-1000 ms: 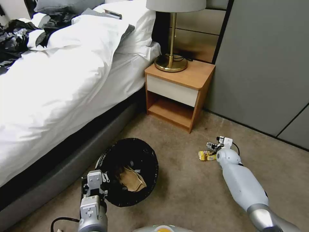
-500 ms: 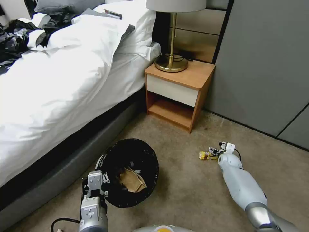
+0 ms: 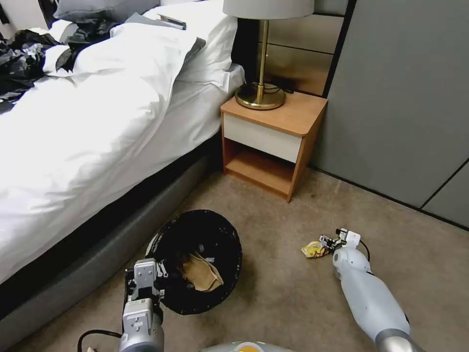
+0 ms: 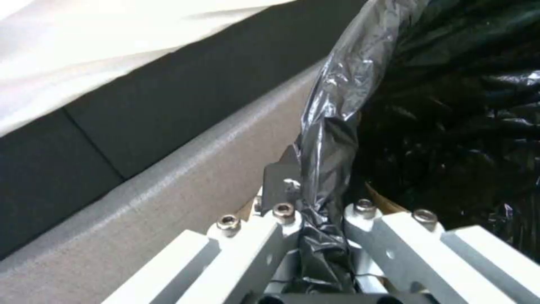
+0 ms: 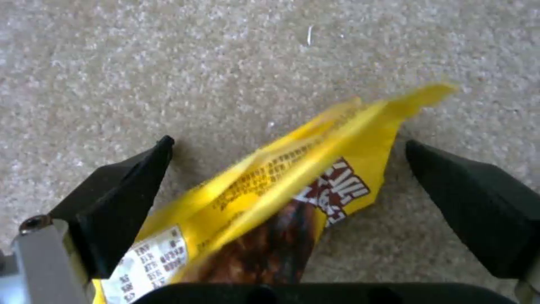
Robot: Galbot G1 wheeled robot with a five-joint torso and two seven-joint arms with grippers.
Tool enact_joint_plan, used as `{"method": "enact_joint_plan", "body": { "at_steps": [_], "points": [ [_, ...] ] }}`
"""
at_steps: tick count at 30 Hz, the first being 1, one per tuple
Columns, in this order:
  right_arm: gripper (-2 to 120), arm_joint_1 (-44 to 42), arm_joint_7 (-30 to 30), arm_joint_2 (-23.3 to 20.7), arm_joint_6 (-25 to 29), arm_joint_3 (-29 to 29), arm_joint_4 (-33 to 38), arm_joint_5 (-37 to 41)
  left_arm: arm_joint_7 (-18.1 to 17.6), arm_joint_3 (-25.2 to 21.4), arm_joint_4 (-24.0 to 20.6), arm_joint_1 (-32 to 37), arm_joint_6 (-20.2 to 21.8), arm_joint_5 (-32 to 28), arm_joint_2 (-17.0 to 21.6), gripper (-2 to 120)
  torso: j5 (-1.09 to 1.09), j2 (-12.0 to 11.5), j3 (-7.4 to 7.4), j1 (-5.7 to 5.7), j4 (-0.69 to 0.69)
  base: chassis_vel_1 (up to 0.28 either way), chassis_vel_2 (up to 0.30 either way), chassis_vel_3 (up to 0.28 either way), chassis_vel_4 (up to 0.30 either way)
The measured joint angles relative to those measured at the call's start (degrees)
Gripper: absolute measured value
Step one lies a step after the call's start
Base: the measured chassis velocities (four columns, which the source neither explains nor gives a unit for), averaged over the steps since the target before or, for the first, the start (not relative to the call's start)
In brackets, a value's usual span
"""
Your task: Pick up the trash bin, then pick up the garbage from the floor and place it into the trash bin.
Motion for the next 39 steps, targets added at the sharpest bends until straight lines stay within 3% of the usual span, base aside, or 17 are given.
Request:
{"method": "enact_joint_plan", "body": {
  "at_steps": [7,20,22,30,39],
  "points": [
    [88,-1.1,0.0,0.1,0.7,0.3,1.1,-0.1,0.0,0.1,-0.4,0.1,-0.1,0.1,0.0,1,-0.03,0.0,0.0,0.0,-0.05,0.0,0.0,0.0,0.0],
    [40,-3.2,0.3,0.6,1.1,0.6,4.0,-0.9,0.0,0.3,-0.6,0.0,-0.3,0.1,0.1,1,0.0,0.0,0.01,0.0,-0.1,0.0,0.0,0.0,0.0],
    [31,-3.6,0.3,1.0,1.1,0.6,4.8,-1.1,0.0,0.3,-0.6,-0.1,-0.3,0.1,0.2,1,0.04,0.0,0.01,0.0,-0.03,0.0,0.0,0.0,0.0],
    [3,-4.5,0.4,1.7,1.1,0.8,6.1,-2.0,0.0,0.5,-0.6,-0.2,-0.3,-0.1,0.3,1,0.07,0.0,0.02,0.0,-0.01,0.0,0.0,0.0,0.0],
    [0,-5.0,0.2,1.3,1.7,0.8,6.8,-2.8,0.0,0.5,-0.8,-0.1,-0.3,-0.1,0.4,1,0.09,0.0,0.02,0.01,-0.01,0.0,0.0,0.0,0.0]
  ]
}}
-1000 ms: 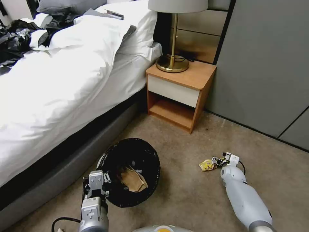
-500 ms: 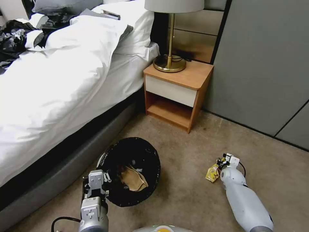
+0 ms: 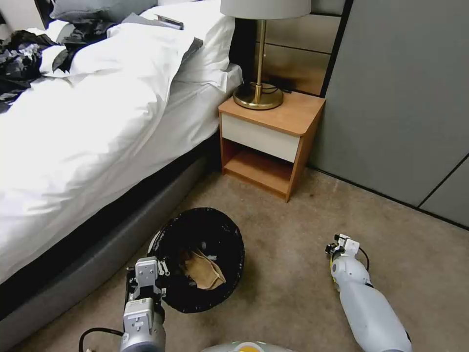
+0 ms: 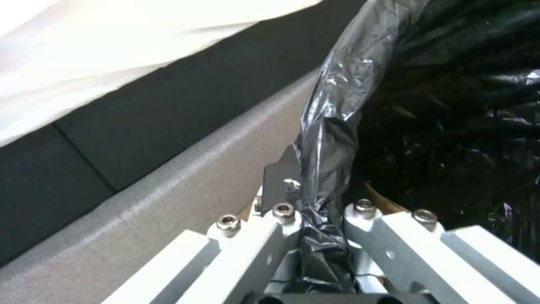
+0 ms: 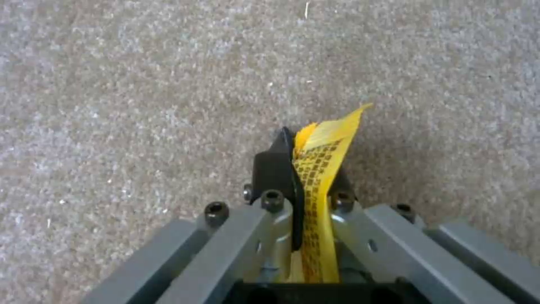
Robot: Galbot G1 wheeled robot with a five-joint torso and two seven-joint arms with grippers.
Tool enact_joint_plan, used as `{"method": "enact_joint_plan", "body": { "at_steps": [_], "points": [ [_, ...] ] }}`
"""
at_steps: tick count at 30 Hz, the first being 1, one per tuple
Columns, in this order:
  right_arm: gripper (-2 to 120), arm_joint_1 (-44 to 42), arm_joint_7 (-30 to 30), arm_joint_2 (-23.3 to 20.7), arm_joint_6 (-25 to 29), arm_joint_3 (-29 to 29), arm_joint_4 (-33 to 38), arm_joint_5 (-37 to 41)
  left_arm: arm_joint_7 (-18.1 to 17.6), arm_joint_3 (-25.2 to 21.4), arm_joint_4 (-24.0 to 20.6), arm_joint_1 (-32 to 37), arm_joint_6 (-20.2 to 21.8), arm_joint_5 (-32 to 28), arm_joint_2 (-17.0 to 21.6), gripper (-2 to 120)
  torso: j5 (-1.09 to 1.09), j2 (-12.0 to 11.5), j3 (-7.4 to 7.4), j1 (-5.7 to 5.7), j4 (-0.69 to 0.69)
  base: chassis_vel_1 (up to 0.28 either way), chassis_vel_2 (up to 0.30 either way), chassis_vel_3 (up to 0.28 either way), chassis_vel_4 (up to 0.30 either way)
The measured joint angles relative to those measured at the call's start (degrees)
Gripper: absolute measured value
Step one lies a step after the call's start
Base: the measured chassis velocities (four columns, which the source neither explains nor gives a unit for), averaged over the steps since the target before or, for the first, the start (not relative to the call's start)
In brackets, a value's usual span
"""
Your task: Pick up the trash bin, then pick up the garbage from the floor and place it into the trash bin.
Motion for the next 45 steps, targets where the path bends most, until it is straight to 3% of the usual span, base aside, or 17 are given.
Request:
{"method": "enact_joint_plan", "body": {
  "at_steps": [5,8,10,13,14,18,20,22,26,32,34,40,45],
  "points": [
    [0,-0.7,0.0,-0.6,0.7,0.0,2.7,-0.3,0.0,0.1,0.0,0.0,0.0,0.0,0.0,1,-0.03,0.0,0.0,0.0,-0.03,0.0,0.0,0.0,0.0],
    [0,-2.2,0.1,-1.4,4.2,-0.2,10.7,-2.7,0.0,0.2,0.0,-0.1,0.0,0.0,0.0,1,-0.06,0.0,0.0,0.0,-0.03,0.0,0.0,0.0,0.0],
    [0,-2.3,0.0,-1.5,5.3,-0.3,12.1,-3.3,0.0,0.2,0.0,-0.1,0.0,0.0,0.0,1,-0.06,0.0,0.0,0.0,-0.02,0.0,0.0,0.0,0.0],
    [0,-3.9,-2.0,-2.3,10.9,-1.2,22.3,-3.3,0.0,0.1,0.1,-0.1,0.0,0.0,0.1,1,-0.06,0.0,0.0,0.0,-0.02,0.0,0.0,0.0,0.0],
    [0,-3.9,-2.0,-2.3,10.9,-1.2,22.3,-3.3,0.0,0.1,0.1,-0.1,0.0,0.0,0.1,1,-0.06,0.0,0.0,0.0,-0.02,0.0,0.0,0.0,0.0],
    [0,-6.9,-9.8,-3.1,18.7,-3.6,39.7,-2.0,0.0,0.2,0.6,-0.2,0.0,-0.1,0.1,1,-0.08,0.0,-0.01,0.0,-0.02,0.0,0.0,0.0,0.0],
    [0,-7.2,-10.5,-3.2,19.2,-4.0,41.8,-1.8,0.0,0.3,0.6,-0.2,0.0,-0.1,0.1,1,-0.08,0.0,-0.01,0.0,-0.02,0.0,0.0,0.0,0.0],
    [0,-9.1,-14.0,-3.9,20.7,-6.9,51.5,-0.6,0.0,0.4,0.9,-0.4,0.0,-0.1,0.0,1,-0.08,0.0,-0.01,0.0,-0.02,0.0,0.0,0.0,0.0],
    [0,-12.6,-19.1,-5.4,23.4,-11.1,59.5,-1.2,0.0,0.7,1.1,-0.3,0.0,-0.1,0.2,1,-0.07,0.0,-0.01,0.0,-0.02,0.0,0.0,0.0,0.0],
    [0,-17.8,-24.7,-8.1,28.0,-16.6,65.4,-4.4,0.1,1.0,1.4,-0.3,-0.1,0.0,0.3,1,-0.06,0.0,-0.01,0.0,-0.04,0.0,0.0,0.0,0.0],
    [0,-20.2,-26.4,-10.3,30.1,-21.3,67.6,-7.2,0.1,1.0,1.6,-0.6,-0.1,0.0,0.2,1,-0.06,0.0,-0.01,-0.01,-0.03,0.0,0.0,0.0,0.0],
    [0,-21.2,-26.8,-12.1,31.4,-27.7,67.5,-11.1,0.2,1.5,1.6,-0.8,-0.1,0.1,0.1,1,-0.07,0.0,-0.01,0.0,-0.02,0.0,0.0,0.0,0.0],
    [0,-21.0,-27.1,-10.8,32.5,-32.9,63.6,-15.2,0.2,2.0,1.6,-0.5,-0.1,0.3,0.0,1,-0.07,0.0,-0.01,0.0,-0.02,0.0,0.0,0.0,0.0]
  ]
}}
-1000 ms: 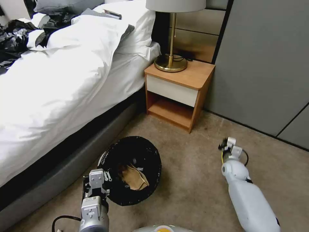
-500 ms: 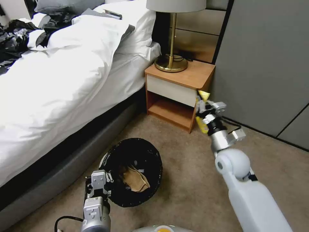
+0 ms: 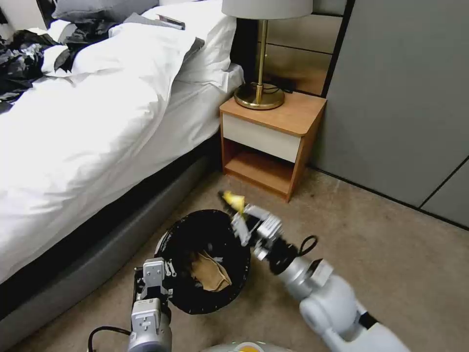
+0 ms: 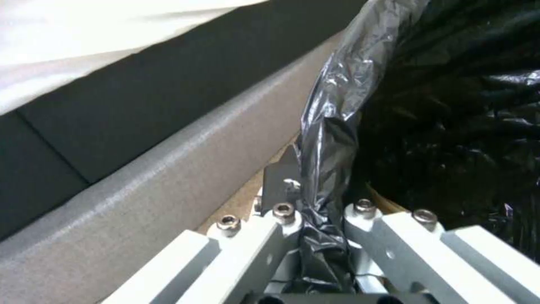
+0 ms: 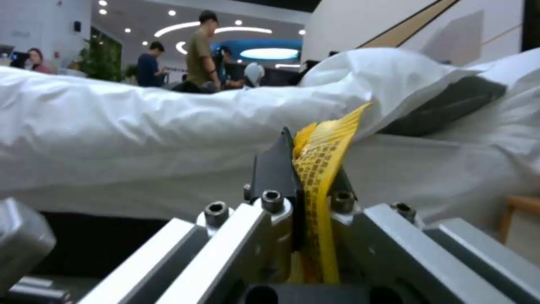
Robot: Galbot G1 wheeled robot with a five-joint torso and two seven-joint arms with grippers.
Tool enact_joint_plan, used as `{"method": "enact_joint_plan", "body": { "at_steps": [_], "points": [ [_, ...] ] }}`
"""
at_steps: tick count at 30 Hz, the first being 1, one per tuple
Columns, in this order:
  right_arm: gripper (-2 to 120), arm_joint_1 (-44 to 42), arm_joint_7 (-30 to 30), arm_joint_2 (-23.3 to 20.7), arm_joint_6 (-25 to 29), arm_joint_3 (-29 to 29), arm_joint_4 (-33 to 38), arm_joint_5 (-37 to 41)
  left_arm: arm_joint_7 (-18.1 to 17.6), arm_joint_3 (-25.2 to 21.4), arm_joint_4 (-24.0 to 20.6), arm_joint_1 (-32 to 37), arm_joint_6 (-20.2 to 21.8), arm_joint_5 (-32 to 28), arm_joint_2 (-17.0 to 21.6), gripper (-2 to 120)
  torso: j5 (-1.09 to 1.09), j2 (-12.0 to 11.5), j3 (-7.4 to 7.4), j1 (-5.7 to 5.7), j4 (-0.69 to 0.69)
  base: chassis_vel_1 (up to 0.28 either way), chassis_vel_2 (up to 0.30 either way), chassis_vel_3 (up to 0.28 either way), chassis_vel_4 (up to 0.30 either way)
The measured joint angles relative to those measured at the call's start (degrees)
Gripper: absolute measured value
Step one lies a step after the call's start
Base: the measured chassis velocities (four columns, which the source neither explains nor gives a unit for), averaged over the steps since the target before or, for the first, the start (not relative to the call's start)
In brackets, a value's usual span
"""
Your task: Pick up the trash bin, then pick up the garbage from the floor and place it into the trash bin.
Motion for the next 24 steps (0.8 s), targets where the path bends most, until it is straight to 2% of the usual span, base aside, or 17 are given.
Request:
{"method": "enact_joint_plan", "body": {
  "at_steps": [15,24],
  "points": [
    [0,3.9,0.4,4.8,0.1,-5.4,-9.6,-2.1,0.0,0.8,0.0,-0.1,0.1,0.1,-0.3,1,0.0,0.0,0.0,0.0,0.0,0.0,0.0,0.0,0.0],
    [0,4.1,1.1,5.1,0.2,-6.1,-12.8,-3.0,0.0,0.8,-0.2,-0.1,0.1,0.0,-0.3,1,0.0,0.0,0.0,0.0,-0.01,0.0,0.0,0.0,0.0]
  ]
}}
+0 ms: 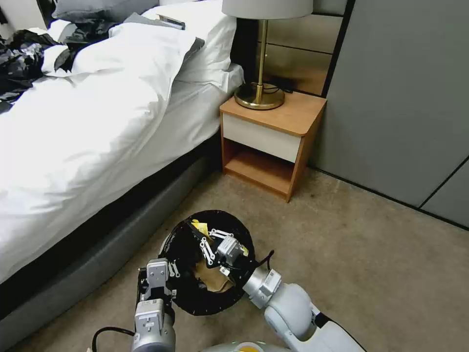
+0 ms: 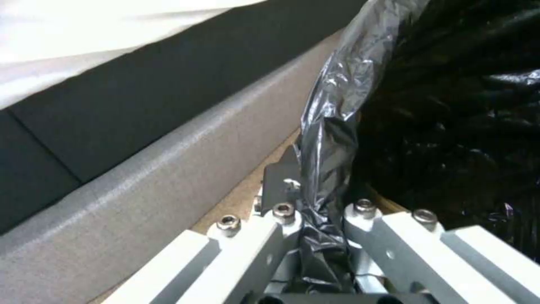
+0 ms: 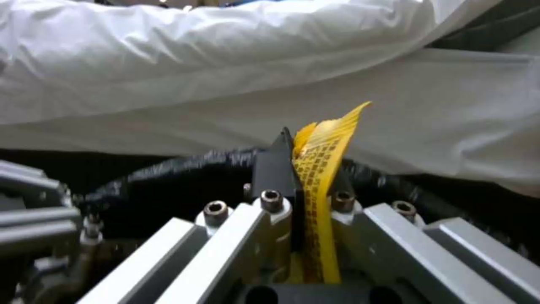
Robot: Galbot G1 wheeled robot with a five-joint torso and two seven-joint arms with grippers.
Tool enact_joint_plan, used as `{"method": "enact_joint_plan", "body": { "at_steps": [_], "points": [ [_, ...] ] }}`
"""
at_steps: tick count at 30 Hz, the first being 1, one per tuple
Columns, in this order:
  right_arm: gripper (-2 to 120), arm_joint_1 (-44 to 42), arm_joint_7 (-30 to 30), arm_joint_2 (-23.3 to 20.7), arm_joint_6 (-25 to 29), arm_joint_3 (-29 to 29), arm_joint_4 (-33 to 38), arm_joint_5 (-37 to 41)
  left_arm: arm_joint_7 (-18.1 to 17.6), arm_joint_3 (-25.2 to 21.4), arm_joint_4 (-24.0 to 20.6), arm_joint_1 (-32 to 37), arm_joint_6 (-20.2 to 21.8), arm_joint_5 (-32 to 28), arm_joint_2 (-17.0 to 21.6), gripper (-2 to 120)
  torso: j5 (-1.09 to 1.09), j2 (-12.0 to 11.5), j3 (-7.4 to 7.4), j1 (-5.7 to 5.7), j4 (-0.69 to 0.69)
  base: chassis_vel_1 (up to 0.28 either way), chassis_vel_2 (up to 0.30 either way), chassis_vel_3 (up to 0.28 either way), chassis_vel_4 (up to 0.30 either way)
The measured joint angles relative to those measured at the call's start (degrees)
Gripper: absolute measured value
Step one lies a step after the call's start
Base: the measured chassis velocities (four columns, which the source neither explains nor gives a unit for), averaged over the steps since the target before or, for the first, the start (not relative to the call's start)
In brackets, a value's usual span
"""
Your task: Pick up the trash bin, then pick up the garbage from the floor and place it into the trash bin.
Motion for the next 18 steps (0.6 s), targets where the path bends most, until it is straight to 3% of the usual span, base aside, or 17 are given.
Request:
{"method": "enact_joint_plan", "body": {
  "at_steps": [6,8,18],
  "points": [
    [22,-1.2,0.2,-0.3,0.9,-0.1,-0.1,0.1,0.0,-0.2,-0.1,-0.2,0.1,-0.2,0.0,1,0.0,0.0,0.0,0.0,0.0,0.0,0.0,0.0,0.0],
    [24,-1.4,0.2,-0.4,1.0,-0.1,-0.1,0.2,0.0,-0.2,-0.1,-0.2,0.1,-0.2,0.0,1,0.0,0.0,0.0,0.0,0.0,0.0,0.0,0.0,0.0],
    [66,-3.8,0.1,-1.6,2.0,1.4,1.3,-0.5,0.0,-0.1,-0.1,-0.6,0.1,-0.2,-0.1,1,0.0,0.0,0.0,0.0,0.0,0.0,0.0,0.0,0.0]
  ]
}}
